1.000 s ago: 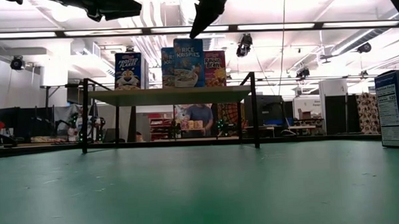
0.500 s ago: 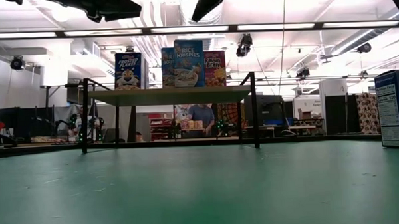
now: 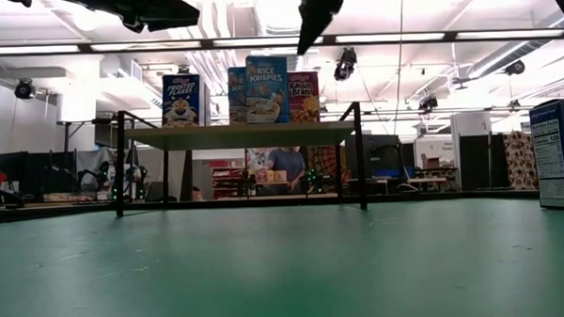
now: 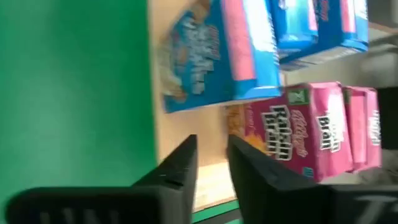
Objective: Stack cereal on shelf
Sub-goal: Put the light blue cereal box on the shelf aligned with the other light blue boxes
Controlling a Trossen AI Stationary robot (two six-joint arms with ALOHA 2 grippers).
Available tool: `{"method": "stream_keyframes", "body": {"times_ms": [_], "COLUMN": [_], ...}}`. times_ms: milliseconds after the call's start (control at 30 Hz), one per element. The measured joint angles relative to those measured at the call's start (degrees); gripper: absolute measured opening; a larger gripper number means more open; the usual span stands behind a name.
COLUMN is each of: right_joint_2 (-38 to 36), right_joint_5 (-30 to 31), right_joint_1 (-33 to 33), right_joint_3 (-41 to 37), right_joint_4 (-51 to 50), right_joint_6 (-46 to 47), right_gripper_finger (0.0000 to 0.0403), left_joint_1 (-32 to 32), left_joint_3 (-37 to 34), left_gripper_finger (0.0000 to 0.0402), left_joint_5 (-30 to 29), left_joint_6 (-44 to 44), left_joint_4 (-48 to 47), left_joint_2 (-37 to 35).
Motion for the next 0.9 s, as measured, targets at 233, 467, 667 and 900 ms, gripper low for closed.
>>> {"method": "stream_keyframes", "body": {"times_ms": [233,467,667,900], "right_joint_2": [0.1,0.1,0.7,2.7], "right_joint_5": [5.7,5.3,2.6,0.9], "right_joint_1": [-0.6,-0.6,-0.6,-0.6], "right_joint_3": [-5.7,-8.4,-8.9,-8.9], "right_joint_4": [4.9,12.3,16.3,19.4], "right_joint_6": [-0.7,-3.1,-3.3,-3.1], "right_gripper_finger": [0.0012,0.0013,0.0013,0.0013], "left_joint_1": [0.0,0.0,0.0,0.0], "left_joint_3": [0.0,0.0,0.0,0.0], "left_gripper_finger": [0.0245,0.0245,0.0245,0.0245], "left_joint_5": [0.0,0.0,0.0,0.0], "left_joint_6": [0.0,0.2,0.2,0.2], "left_joint_4": [-0.1,-0.1,0.0,0.0], "left_joint_2": [0.0,0.0,0.0,0.0]}}
